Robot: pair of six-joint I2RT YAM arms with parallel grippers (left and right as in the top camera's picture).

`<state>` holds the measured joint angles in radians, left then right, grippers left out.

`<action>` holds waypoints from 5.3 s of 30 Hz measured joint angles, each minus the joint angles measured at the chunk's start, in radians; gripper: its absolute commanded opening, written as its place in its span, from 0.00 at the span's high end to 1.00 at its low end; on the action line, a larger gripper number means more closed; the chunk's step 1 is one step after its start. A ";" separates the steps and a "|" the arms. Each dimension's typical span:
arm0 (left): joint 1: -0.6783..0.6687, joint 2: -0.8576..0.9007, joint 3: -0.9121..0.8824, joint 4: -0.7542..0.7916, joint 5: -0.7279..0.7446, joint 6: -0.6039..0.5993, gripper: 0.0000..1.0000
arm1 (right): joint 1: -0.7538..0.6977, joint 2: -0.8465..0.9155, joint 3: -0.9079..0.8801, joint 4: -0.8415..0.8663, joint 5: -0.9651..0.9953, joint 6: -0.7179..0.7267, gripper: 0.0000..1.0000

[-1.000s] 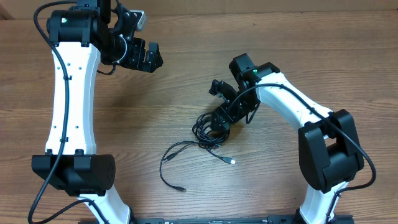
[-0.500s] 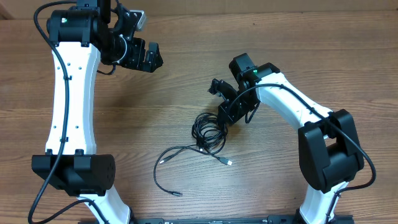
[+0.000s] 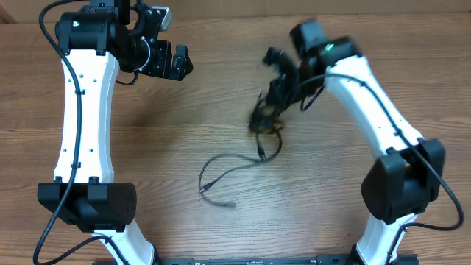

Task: Untangle cables

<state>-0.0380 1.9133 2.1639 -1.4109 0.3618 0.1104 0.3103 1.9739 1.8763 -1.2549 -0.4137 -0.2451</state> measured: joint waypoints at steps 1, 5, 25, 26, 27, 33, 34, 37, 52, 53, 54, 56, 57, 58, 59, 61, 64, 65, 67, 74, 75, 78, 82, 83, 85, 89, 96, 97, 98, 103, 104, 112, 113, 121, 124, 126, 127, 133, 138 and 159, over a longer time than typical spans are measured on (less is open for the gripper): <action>0.000 0.000 0.000 0.000 0.000 -0.011 0.01 | -0.006 0.000 0.094 -0.050 0.044 0.005 0.96; 0.000 0.000 0.000 0.012 0.010 -0.042 0.00 | -0.004 0.000 0.299 -0.126 0.116 0.007 0.96; -0.035 0.000 -0.010 0.013 0.111 -0.060 0.01 | -0.001 -0.068 0.953 -0.200 0.167 0.027 0.96; -0.047 0.000 -0.017 0.014 0.112 -0.059 0.01 | -0.001 -0.088 0.966 -0.201 0.167 0.031 0.96; -0.062 0.000 -0.027 0.016 0.113 -0.056 0.01 | -0.001 -0.092 0.967 -0.203 0.167 0.030 0.96; -0.195 0.000 -0.146 0.089 0.127 -0.002 0.00 | -0.001 -0.115 0.975 -0.245 0.168 0.032 0.96; -0.218 0.000 -0.166 0.104 0.138 0.010 0.00 | -0.001 -0.113 0.975 -0.248 0.169 0.032 0.96; -0.290 0.001 -0.196 0.149 0.198 0.058 0.00 | -0.001 -0.112 0.975 -0.249 0.170 0.032 0.96; -0.508 0.001 -0.198 0.417 0.254 0.193 0.00 | -0.001 -0.112 0.975 -0.314 0.171 0.032 0.96; -0.505 0.001 -0.198 0.417 0.241 0.193 0.00 | -0.001 -0.112 0.975 -0.317 0.171 0.032 0.96; -0.502 0.001 -0.198 0.417 0.229 0.193 0.00 | -0.001 -0.112 0.975 -0.321 0.171 0.031 0.96; -0.497 0.001 -0.198 0.417 0.216 0.193 0.00 | -0.001 -0.112 0.975 -0.327 0.171 0.032 0.96; -0.494 0.001 -0.198 0.417 0.208 0.193 0.01 | -0.001 -0.112 0.975 -0.328 0.170 0.032 0.96; -0.492 0.001 -0.198 0.416 0.201 0.193 0.01 | -0.001 -0.112 0.975 -0.328 0.171 0.032 0.96; -0.490 0.001 -0.198 0.416 0.198 0.193 0.02 | -0.001 -0.112 0.975 -0.328 0.171 0.032 0.96; -0.490 0.001 -0.198 0.414 0.191 0.192 0.04 | -0.001 -0.112 0.975 -0.328 0.171 0.032 0.96; -0.490 0.003 -0.198 0.403 0.187 0.193 0.05 | -0.001 -0.112 0.975 -0.328 0.171 0.032 0.96; -0.490 0.010 -0.198 0.392 0.187 0.193 0.05 | -0.001 -0.112 0.975 -0.328 0.171 0.032 0.96; -0.491 0.027 -0.198 0.375 0.187 0.193 0.05 | -0.001 -0.112 0.975 -0.329 0.171 0.032 0.96; -0.491 0.154 -0.201 0.376 0.203 0.193 0.21 | -0.001 -0.112 0.975 -0.329 0.171 0.032 0.96; -0.491 0.163 -0.204 0.383 0.203 0.193 0.42 | -0.001 -0.112 0.975 -0.329 0.171 0.031 0.96; -0.491 0.165 -0.208 0.410 0.211 0.185 0.96 | -0.001 -0.112 0.975 -0.328 0.171 0.031 0.96; -0.491 0.165 -0.208 0.420 0.233 0.181 0.96 | -0.001 -0.112 0.975 -0.328 0.171 0.031 0.96; -0.491 0.165 -0.208 0.421 0.237 0.181 0.96 | -0.001 -0.112 0.975 -0.328 0.171 0.031 0.96; -0.491 0.165 -0.208 0.420 0.243 0.181 0.96 | -0.001 -0.112 0.975 -0.328 0.171 0.031 0.96; -0.489 0.165 -0.203 0.384 0.225 0.171 0.96 | -0.001 -0.112 0.975 -0.329 0.177 0.031 0.96; -0.420 0.149 -0.133 0.174 0.024 0.151 0.96 | -0.001 -0.112 0.975 -0.343 0.241 0.031 0.96; -0.395 0.132 -0.126 0.162 -0.009 0.150 0.96 | -0.001 -0.112 0.975 -0.348 0.249 0.031 0.96; -0.369 0.109 -0.124 0.153 -0.037 0.146 0.95 | -0.001 -0.112 0.975 -0.352 0.257 0.031 0.96; -0.187 -0.061 -0.109 0.150 -0.137 0.075 0.96 | -0.001 -0.112 0.975 -0.366 0.323 0.032 0.96; -0.150 -0.093 -0.106 0.151 -0.151 0.052 0.96 | -0.001 -0.112 0.975 -0.369 0.335 0.032 0.96; 0.142 -0.348 -0.095 0.150 -0.237 -0.094 0.96 | -0.017 -0.112 0.975 -0.388 0.550 0.080 0.96; 0.166 -0.373 -0.094 0.151 -0.241 -0.101 0.96 | -0.029 -0.112 0.975 -0.388 0.575 0.089 0.96; 0.224 -0.494 -0.092 0.153 -0.298 -0.120 0.96 | -0.265 -0.112 0.975 -0.351 0.690 0.146 0.96; 0.228 -0.500 -0.089 0.149 -0.315 -0.123 0.96 | -0.379 -0.112 0.957 -0.304 0.699 0.165 0.96; 0.229 -0.497 -0.089 0.146 -0.322 -0.132 0.96 | -0.444 -0.112 0.927 -0.268 0.689 0.171 0.96; 0.229 -0.497 -0.089 0.146 -0.323 -0.135 0.96 | -0.475 -0.112 0.904 -0.249 0.677 0.174 0.96; 0.229 -0.497 -0.089 0.151 -0.325 -0.146 0.96 | -0.597 -0.112 0.663 -0.100 0.521 0.158 0.96; 0.229 -0.489 -0.089 0.151 -0.306 -0.159 0.96 | -0.592 -0.110 0.401 0.098 0.455 0.144 0.96; 0.229 -0.452 -0.089 0.145 -0.249 -0.165 0.96 | -0.591 -0.018 -0.047 0.311 0.196 0.154 0.00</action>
<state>0.1909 1.4609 2.0747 -1.2663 0.1123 -0.0544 -0.2810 1.9556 1.8290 -0.9436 -0.2180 -0.0914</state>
